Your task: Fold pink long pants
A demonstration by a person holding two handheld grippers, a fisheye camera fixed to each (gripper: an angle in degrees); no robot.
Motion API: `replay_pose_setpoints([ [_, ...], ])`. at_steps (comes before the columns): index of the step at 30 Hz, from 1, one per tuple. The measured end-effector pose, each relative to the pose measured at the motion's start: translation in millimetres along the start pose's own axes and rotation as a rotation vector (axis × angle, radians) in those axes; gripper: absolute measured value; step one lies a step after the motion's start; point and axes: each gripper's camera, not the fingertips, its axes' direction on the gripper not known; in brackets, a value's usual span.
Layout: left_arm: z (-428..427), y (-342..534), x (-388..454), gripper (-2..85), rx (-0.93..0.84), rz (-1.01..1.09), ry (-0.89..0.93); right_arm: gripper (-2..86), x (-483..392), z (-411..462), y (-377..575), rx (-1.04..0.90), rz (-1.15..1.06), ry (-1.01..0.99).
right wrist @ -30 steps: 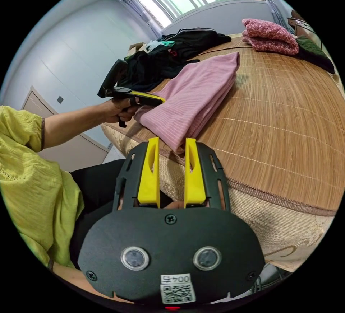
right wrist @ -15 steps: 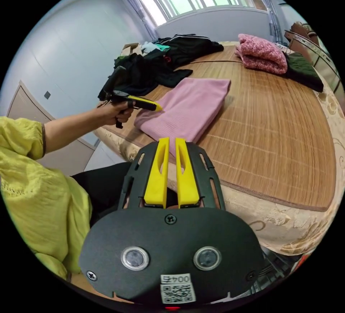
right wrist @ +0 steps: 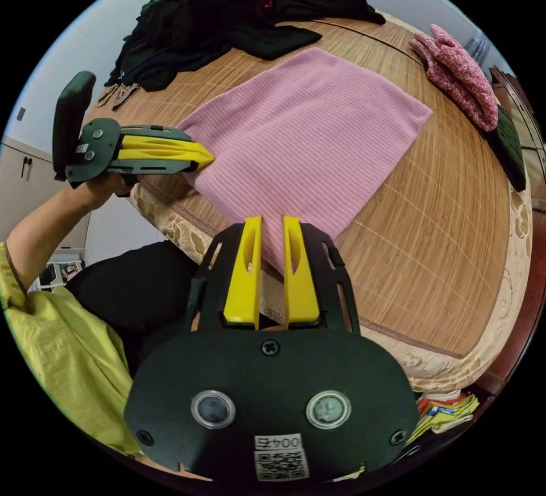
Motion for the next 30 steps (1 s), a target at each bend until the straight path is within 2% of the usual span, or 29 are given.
replay_pose_setpoints([
  [3, -11, 4, -11, 0.2, -0.001, -0.009, 0.068, 7.4, -11, -10, -17, -0.024, -0.013, 0.023],
  [7, -50, 22, -13, 0.1, 0.167, -0.048, -0.056, 9.0, -23, -30, -39, 0.01, 0.01, 0.052],
  [9, -36, 30, -25, 0.1, 0.12, -0.105, -0.099, 9.7, -27, -24, -49, -0.048, 0.009, 0.055],
  [10, -10, 33, -34, 0.1, 0.012, -0.12, -0.056, 9.9, -32, -18, -55, -0.062, -0.001, 0.07],
  [11, -4, 36, -39, 0.1, 0.01, -0.138, -0.02, 9.9, -36, -20, -60, -0.048, -0.006, 0.08],
  [13, -15, 44, -51, 0.1, 0.045, -0.183, 0.039, 9.9, -40, -26, -70, -0.062, -0.013, 0.075],
  [15, -34, 44, -51, 0.2, 0.091, -0.195, 0.003, 9.9, -41, -38, -79, -0.046, -0.001, 0.089],
  [17, -56, 39, -51, 0.2, 0.167, -0.194, -0.018, 10.1, -36, -59, -93, 0.052, 0.027, 0.154],
  [20, -70, 6, -59, 0.2, 0.219, -0.178, 0.025, 10.0, -19, -78, -120, 0.148, 0.073, 0.154],
  [23, -65, -48, -63, 0.2, 0.231, -0.141, -0.013, 9.3, -1, -85, -154, 0.187, 0.089, 0.141],
  [27, -26, -130, -60, 0.3, 0.164, -0.076, -0.06, 8.2, 16, -78, -199, 0.182, 0.095, 0.119],
  [30, 28, -165, -65, 0.3, 0.031, -0.085, -0.115, 7.8, 30, -56, -229, 0.096, 0.155, 0.088],
])
